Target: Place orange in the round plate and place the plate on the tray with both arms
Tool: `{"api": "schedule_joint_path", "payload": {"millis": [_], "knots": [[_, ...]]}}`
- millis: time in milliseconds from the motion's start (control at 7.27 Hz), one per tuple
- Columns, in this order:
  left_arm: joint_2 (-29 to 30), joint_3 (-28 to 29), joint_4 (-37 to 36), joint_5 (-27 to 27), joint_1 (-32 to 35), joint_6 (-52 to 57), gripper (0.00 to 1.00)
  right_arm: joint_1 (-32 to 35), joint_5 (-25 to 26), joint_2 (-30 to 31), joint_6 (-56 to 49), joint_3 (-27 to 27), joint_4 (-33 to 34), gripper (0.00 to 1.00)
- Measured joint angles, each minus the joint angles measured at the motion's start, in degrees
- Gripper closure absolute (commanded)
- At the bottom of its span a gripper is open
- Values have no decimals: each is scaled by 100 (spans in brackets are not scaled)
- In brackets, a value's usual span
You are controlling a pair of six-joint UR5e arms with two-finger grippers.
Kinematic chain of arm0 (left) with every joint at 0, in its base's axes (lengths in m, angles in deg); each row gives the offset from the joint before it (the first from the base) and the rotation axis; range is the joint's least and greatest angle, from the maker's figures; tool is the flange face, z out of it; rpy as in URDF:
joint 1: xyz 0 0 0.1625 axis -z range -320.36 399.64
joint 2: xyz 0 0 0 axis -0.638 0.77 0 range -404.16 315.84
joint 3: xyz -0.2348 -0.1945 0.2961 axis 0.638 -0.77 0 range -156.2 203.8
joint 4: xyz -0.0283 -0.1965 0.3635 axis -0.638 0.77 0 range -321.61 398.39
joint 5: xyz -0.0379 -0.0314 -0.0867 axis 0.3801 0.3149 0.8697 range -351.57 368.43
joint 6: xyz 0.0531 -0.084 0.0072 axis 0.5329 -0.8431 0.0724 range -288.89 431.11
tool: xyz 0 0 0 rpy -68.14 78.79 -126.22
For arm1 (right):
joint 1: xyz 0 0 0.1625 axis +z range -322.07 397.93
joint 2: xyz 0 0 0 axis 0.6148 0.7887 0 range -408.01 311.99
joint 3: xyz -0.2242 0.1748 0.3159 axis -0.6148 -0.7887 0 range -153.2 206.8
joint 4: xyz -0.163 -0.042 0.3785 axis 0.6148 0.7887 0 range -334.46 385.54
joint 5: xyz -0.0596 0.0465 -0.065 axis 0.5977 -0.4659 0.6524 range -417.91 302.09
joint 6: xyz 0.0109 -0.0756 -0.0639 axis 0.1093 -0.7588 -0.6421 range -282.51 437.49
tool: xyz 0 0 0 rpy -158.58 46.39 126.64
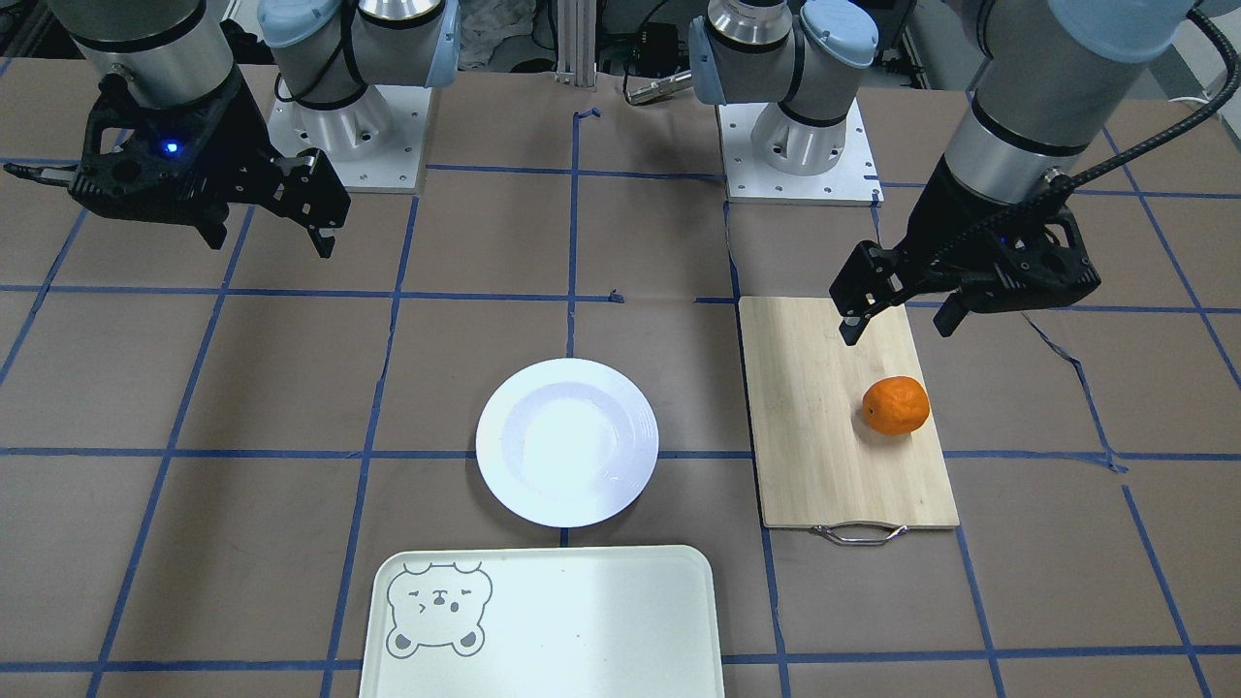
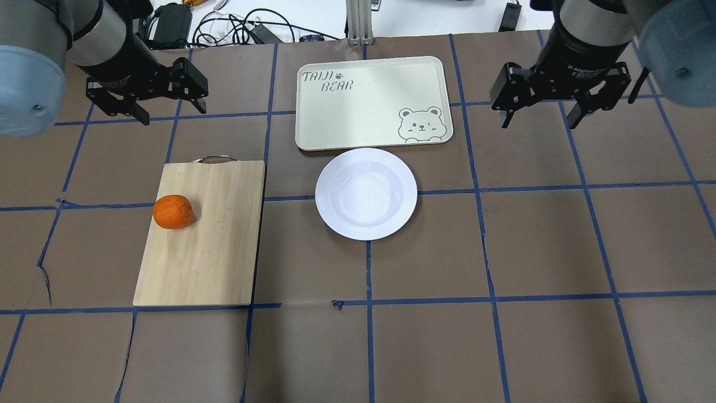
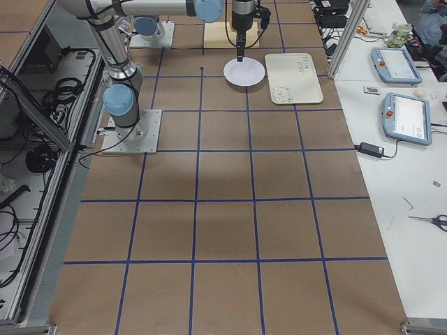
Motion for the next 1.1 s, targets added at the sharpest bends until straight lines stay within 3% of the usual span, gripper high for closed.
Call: {"api": "schedule_joint_path", "payload": {"millis": [550, 1101], "knots": [[31, -15, -4, 16, 3, 16, 0, 48, 146, -14, -200, 19, 473, 0], [75, -28, -14, 67, 11, 35, 0, 58, 125, 27, -740, 22, 480, 0]]}}
